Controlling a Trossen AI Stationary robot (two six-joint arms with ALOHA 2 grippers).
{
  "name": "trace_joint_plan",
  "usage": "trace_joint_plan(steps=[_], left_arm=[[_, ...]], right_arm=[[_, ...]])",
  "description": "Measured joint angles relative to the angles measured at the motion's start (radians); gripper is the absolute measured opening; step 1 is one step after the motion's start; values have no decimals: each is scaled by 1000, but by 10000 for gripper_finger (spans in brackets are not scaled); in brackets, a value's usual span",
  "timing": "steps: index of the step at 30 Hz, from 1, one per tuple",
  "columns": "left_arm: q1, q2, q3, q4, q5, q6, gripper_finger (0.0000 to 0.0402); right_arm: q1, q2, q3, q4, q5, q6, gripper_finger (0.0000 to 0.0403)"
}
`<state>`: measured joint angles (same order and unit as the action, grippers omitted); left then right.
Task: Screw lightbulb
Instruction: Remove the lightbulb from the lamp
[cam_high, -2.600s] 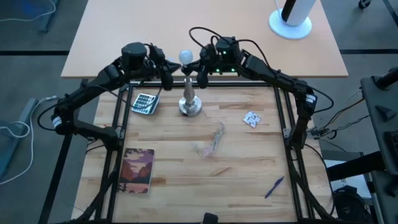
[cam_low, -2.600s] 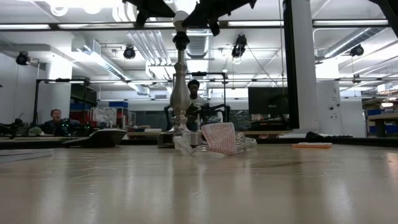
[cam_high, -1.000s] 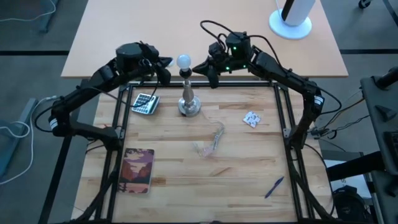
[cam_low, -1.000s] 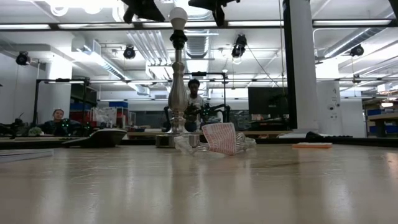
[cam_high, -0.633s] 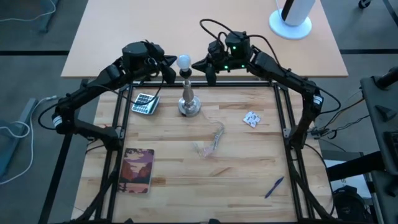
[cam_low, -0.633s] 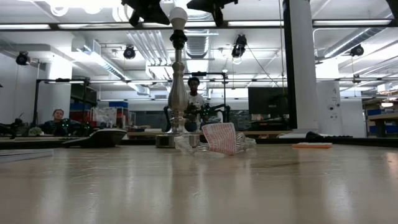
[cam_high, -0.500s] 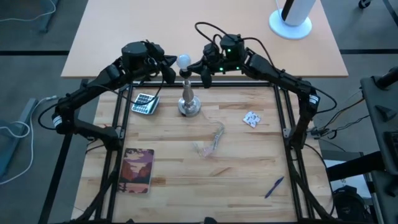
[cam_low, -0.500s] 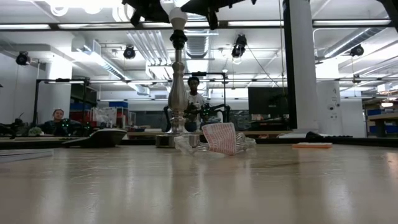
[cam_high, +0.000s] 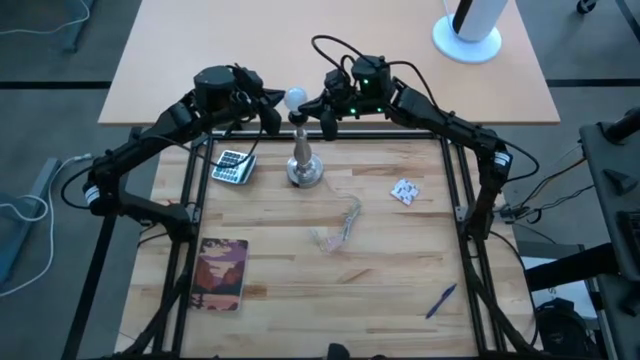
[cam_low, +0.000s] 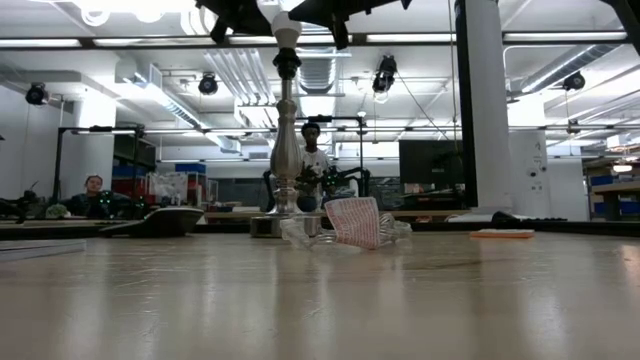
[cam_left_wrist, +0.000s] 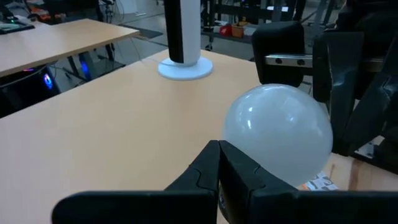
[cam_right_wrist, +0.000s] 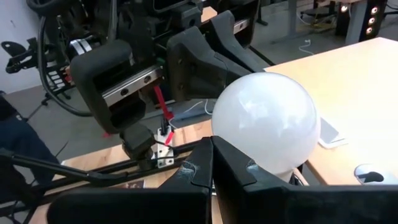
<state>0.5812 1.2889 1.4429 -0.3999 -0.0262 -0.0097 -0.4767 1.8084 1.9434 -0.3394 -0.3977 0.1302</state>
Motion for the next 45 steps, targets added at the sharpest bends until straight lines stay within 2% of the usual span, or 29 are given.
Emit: trace_joint_plan(steps=[25,34,39,45], left_arm=[[-19,-29,0,-37,53,-49,0],[-18,-36,0,-60,-34,5,0],[-15,-31,0,-54,-122,72,0],[7,16,1,-7,-112,103,0]], right_arm=[[-4,-14,-3,-91,50,-34,0],[8,-18,69,-130,39,-37,0],[20,-19,98,-159,80,-56,0],[27,-17,98,-157,85,-71,0]])
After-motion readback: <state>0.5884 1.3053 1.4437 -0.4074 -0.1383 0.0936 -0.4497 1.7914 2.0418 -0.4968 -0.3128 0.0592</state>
